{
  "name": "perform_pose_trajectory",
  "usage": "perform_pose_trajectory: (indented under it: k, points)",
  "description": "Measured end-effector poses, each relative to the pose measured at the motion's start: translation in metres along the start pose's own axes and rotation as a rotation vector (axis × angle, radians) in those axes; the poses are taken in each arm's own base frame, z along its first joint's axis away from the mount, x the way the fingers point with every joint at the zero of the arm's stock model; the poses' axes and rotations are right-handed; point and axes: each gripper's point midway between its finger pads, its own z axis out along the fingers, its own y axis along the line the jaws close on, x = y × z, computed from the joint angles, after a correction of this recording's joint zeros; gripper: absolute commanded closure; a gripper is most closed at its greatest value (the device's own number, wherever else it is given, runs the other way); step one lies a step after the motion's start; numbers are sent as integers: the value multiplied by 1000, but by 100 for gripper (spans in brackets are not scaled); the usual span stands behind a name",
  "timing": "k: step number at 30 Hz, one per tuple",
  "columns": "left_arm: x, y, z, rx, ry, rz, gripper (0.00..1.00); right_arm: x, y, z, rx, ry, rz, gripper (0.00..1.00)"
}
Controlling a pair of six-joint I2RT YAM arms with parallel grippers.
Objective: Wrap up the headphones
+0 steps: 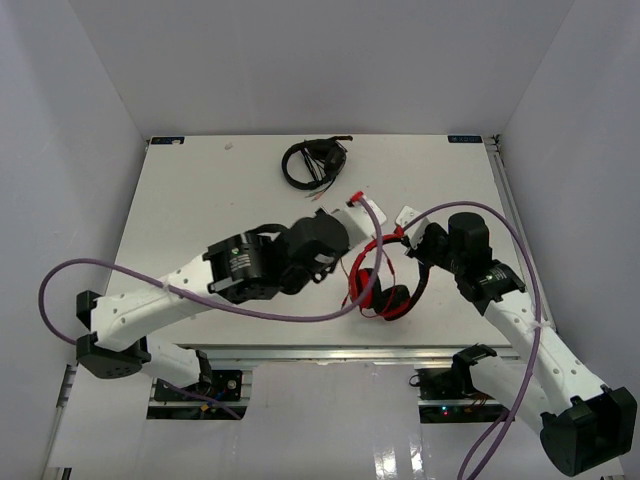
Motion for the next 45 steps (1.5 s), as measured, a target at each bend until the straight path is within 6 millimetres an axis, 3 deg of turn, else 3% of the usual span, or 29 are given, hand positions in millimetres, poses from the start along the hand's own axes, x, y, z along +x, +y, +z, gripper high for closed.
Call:
perform_pose_trajectory:
  k: [4,9,20,27,33,40,45]
  points:
    - [-12,64,-12,-109,-95,-103,100,-18,25,-8,-146,-75,-3,92]
    - [-25,90,-22,-141,-184,-148,100,-38,43,-19,-258,-157,-16,92]
    - [9,111,7,-158,-138,-162,100,-52,69,-36,-412,-231,-7,92]
    - [30,122,23,-158,-102,-180,100,-66,69,-47,-437,-277,-16,92]
    - [62,132,35,-168,-46,-201,100,-69,70,-51,-444,-287,-12,92]
    - [83,134,38,-154,-38,-226,100,-73,68,-55,-452,-302,1,92]
    - [105,122,50,-121,-32,-259,100,-91,60,-63,-468,-337,54,92]
